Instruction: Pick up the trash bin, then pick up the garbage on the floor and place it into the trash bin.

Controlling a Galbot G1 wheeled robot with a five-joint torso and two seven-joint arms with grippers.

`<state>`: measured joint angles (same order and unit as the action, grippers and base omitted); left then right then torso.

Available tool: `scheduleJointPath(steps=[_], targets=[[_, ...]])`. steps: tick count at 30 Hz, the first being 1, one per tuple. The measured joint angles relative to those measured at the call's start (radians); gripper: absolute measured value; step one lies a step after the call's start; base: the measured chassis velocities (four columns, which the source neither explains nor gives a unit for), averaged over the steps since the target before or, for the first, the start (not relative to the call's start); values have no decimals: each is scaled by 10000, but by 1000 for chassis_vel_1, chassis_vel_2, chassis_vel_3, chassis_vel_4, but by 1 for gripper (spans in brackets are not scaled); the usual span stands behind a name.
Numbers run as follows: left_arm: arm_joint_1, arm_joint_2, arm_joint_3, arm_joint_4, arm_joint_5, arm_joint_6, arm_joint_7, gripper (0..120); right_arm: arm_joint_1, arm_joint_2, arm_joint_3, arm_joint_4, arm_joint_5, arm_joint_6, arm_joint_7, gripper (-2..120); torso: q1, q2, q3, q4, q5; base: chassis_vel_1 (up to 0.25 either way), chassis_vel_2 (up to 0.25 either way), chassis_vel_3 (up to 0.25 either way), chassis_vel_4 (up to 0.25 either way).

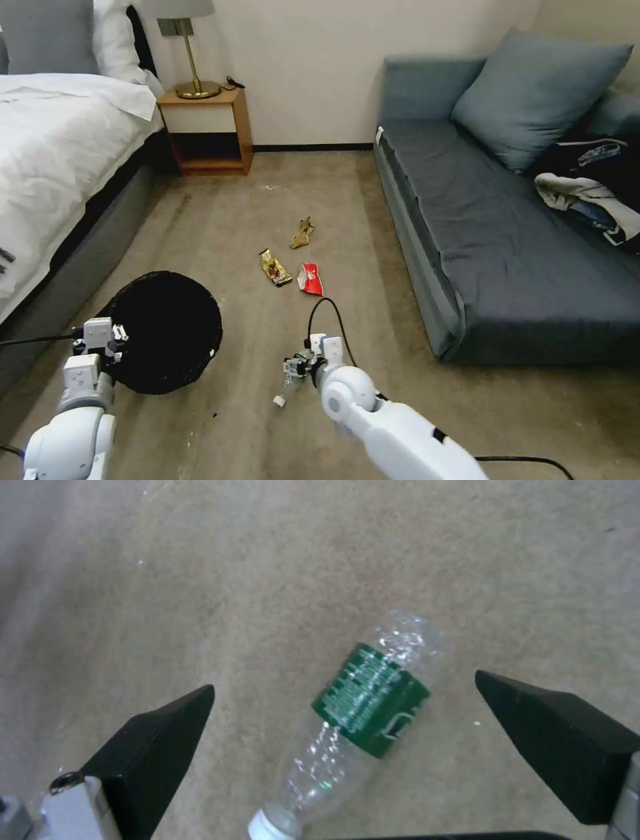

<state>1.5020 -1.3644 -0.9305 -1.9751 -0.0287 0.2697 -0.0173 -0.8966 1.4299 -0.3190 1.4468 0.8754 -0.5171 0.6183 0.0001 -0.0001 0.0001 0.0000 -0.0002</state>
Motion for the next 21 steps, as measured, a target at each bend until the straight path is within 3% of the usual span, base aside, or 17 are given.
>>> scheduleJointPath(steps=[10, 21], targets=[[244, -135, -200, -316, 58, -98, 2, 5, 629, 1182, -67, -2190, -1171, 272, -369, 100, 0, 0, 0, 1, 0, 0, 0, 0, 0], [386, -373, -319, -386, 186, -264, -2, 5, 712, 1585, -6, -3233, -2036, 276, -521, 100, 0, 0, -1, 1, 1, 0, 0, 0, 0]])
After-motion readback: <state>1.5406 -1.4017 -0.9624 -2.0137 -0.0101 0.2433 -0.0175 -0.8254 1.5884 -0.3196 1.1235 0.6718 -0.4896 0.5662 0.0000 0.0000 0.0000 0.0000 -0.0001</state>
